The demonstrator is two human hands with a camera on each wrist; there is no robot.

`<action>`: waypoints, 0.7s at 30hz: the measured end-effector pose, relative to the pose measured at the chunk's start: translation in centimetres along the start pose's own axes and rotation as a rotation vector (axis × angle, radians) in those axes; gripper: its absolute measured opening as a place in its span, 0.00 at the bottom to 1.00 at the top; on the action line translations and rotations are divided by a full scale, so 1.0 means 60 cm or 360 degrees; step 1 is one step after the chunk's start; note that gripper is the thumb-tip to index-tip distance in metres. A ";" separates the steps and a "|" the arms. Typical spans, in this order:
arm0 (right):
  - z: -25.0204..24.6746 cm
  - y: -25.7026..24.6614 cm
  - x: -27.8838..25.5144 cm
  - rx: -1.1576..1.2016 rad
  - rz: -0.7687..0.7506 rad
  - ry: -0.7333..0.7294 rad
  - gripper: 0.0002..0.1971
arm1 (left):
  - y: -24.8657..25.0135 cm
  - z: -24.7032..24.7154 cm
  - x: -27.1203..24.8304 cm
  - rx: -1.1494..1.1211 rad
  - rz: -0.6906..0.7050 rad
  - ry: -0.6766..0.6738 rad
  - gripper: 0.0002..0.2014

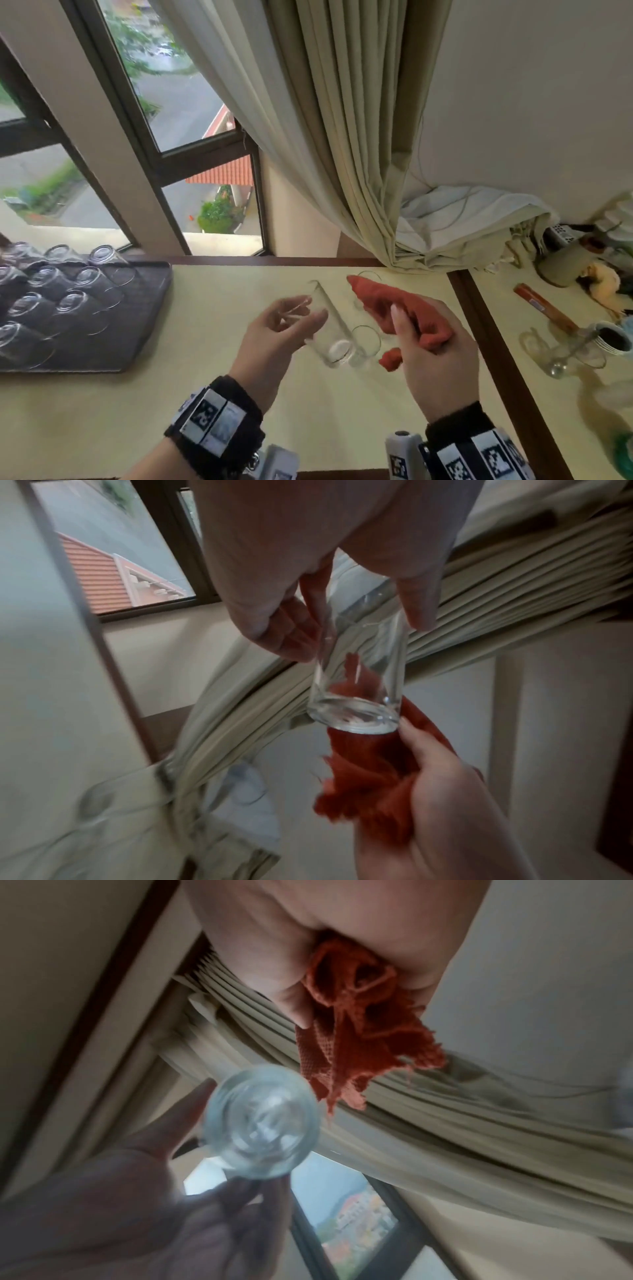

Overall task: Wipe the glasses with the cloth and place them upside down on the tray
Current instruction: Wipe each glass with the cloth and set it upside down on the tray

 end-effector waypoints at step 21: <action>0.257 -0.361 0.024 0.0719 -0.0654 -0.0531 0.24 | 0.408 -0.070 -0.005 -0.0376 0.0557 -0.0295 0.35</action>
Point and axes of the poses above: each hand's wrist, its own x-axis towards the middle knuckle, its own z-axis out of the palm, y = z × x, the point moved 8 cm from there along x, towards the middle knuckle, and after that the axes turned 3 degrees about -x, right-handed, at the moved point
